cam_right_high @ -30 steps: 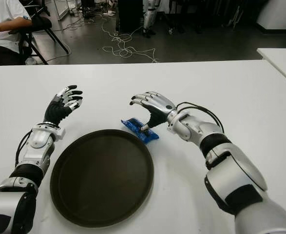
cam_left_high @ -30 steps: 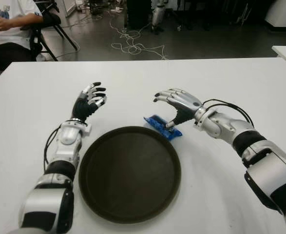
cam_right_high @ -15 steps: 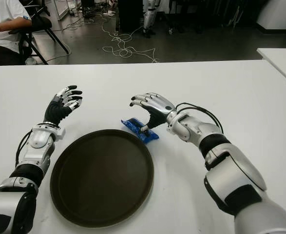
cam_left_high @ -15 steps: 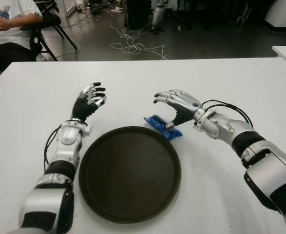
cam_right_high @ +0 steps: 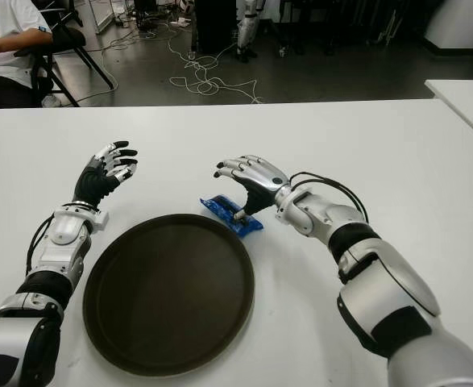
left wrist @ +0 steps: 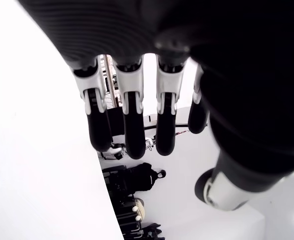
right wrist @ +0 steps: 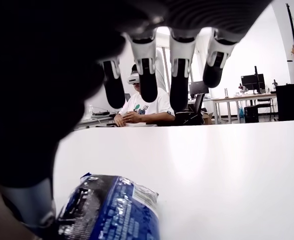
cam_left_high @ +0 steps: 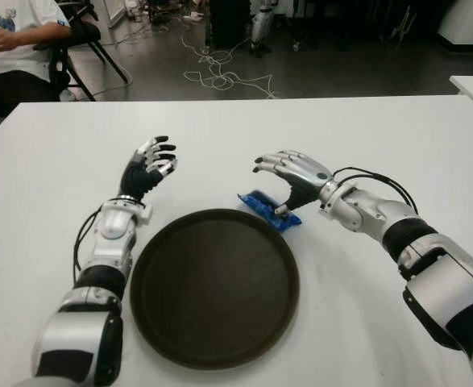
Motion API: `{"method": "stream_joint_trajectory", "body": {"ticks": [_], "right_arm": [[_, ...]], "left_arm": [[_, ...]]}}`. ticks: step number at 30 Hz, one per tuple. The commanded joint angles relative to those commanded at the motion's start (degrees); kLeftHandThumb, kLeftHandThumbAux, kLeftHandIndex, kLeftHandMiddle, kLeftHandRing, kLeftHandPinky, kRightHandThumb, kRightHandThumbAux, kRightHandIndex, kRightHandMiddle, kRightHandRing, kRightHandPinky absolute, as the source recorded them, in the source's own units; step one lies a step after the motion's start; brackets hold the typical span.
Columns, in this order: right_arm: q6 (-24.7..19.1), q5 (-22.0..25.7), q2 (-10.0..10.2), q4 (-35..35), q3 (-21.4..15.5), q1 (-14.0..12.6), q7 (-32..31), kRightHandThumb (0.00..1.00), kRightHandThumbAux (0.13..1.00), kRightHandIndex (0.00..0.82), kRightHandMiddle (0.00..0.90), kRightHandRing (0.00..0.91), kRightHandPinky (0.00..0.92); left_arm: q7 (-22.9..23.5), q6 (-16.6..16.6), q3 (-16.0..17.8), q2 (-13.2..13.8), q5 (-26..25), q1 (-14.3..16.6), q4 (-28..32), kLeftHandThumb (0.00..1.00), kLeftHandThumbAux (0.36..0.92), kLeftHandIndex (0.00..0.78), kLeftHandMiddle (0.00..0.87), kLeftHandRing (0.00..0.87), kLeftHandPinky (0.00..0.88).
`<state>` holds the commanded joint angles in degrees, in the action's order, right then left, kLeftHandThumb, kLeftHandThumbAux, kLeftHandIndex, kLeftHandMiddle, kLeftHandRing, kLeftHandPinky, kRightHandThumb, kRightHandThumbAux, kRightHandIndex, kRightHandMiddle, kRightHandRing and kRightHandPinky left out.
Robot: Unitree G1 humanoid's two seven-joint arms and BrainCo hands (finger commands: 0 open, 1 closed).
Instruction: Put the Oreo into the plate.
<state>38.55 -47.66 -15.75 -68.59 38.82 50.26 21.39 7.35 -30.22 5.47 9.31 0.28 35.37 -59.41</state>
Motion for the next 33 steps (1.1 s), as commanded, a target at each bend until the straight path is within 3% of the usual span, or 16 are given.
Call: {"method": "stream_joint_trajectory", "body": {"ticks": [19, 33], "right_arm": [[-2.05, -0.30, 0.29, 1.18, 0.34, -0.85, 2.43, 0.000, 0.740, 0.202, 0.159, 0.167, 0.146], [-6.11, -1.25, 1.28, 2.44, 1.39, -1.53, 3.10, 0.000, 0.774, 0.194, 0.166, 0.157, 0.134]], "left_arm": [[-0.65, 0.00, 0.08, -0.24, 0.00, -0.01, 0.10, 0.256, 0.751, 0.186, 0.273, 0.264, 0.285], [-1.44, 0.76, -0.18, -0.28, 0.35, -0.31, 0.86, 0.268, 0.753, 0.194, 0.280, 0.262, 0.276]]}}
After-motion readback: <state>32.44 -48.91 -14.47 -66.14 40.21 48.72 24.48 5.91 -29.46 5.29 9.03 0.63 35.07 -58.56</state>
